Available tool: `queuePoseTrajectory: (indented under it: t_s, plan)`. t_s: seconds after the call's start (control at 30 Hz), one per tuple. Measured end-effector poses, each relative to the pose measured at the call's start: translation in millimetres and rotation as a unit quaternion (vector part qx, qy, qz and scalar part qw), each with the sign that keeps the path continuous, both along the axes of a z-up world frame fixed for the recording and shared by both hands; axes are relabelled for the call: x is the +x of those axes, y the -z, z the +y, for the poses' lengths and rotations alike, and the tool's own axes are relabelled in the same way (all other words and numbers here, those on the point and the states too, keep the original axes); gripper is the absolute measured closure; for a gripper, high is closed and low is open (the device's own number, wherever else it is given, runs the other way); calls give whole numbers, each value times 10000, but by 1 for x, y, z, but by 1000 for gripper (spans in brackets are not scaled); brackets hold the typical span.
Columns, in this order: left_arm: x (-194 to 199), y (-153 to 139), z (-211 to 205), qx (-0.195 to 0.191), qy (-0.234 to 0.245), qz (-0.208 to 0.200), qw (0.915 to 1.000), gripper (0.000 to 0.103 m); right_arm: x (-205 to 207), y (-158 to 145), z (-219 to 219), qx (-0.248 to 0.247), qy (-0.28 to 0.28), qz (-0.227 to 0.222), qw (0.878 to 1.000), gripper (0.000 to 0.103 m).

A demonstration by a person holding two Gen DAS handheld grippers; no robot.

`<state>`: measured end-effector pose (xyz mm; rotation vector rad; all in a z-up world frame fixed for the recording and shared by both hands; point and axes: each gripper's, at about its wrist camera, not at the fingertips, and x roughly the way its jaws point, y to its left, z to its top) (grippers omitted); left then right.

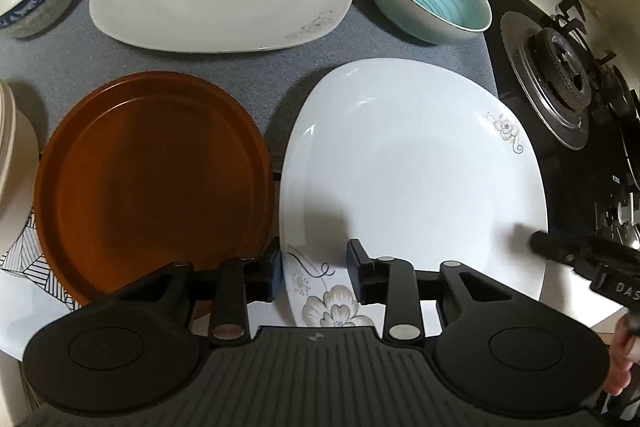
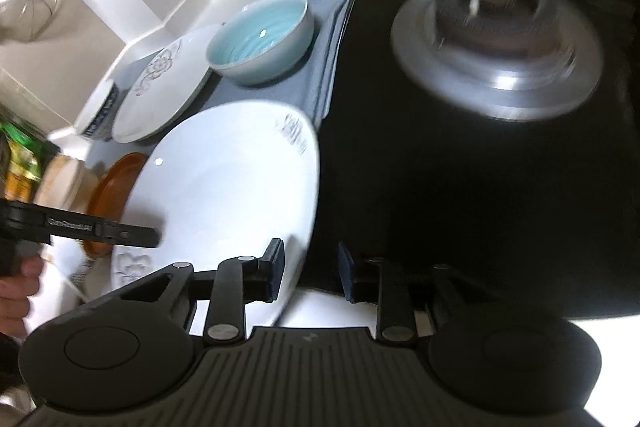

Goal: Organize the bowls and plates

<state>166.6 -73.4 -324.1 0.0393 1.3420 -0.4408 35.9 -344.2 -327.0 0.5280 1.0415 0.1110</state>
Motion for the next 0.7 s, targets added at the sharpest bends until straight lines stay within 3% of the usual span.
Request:
queuePoseTrajectory:
  t_s: [0.07, 0.2, 0.37, 0.53, 0.7]
  plan:
    - [-3, -2, -4, 107, 107, -62, 9999, 65, 3, 7, 1, 280, 47, 14, 9996, 91]
    - [-2, -4, -1, 122, 20, 70, 9999, 66, 7, -5, 16, -180, -149, -48, 9997, 90]
    - [-4, -10, -2, 16, 65, 5, 10000, 66, -1, -29, 14, -358, -275, -268, 9986, 90]
    - [-6, -4, -9, 19, 146, 68, 9999, 70, -6, -18, 0, -275, -130, -113, 9995, 91]
    - [-3, -2, -8, -80, 183, 28, 9998, 69, -6, -7, -14, 138, -63, -94, 9998, 89]
